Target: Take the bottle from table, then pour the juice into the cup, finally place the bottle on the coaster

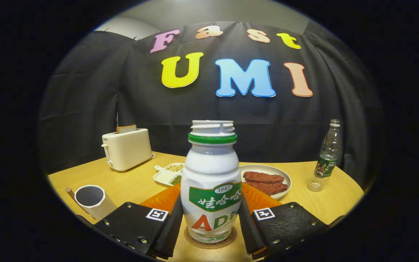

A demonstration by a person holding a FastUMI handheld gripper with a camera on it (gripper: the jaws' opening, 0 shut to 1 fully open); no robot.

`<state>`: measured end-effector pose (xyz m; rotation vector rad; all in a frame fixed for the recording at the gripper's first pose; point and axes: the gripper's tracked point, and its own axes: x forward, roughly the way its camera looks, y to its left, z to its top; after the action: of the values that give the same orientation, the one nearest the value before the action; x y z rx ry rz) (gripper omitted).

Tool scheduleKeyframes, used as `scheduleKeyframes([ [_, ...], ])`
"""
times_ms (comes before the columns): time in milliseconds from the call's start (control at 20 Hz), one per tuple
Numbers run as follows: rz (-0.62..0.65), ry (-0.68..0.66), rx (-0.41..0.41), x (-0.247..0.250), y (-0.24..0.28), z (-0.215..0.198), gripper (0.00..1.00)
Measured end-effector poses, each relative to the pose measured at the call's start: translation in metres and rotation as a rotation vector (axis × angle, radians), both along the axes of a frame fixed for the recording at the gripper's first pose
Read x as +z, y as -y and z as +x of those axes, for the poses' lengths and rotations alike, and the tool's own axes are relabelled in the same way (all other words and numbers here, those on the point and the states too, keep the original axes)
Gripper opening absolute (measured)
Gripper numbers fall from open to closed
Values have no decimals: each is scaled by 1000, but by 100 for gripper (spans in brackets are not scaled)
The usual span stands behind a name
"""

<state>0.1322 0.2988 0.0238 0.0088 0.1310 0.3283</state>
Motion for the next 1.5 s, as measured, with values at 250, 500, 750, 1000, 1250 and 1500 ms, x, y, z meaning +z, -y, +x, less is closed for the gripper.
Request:
scheduleKeyframes([
  [250,-4,13,-5,-5,-1,3,71],
  [500,-19,26,-9,-12,0,6,71],
  [750,-7,34,-17,-16,-1,5,71],
  [1000,-31,50,-15,-18,-1,-2,75],
  [1250,-5,117,-57,15,17,-30,97],
  [1500,-15,207,-148,69,67,-77,97],
])
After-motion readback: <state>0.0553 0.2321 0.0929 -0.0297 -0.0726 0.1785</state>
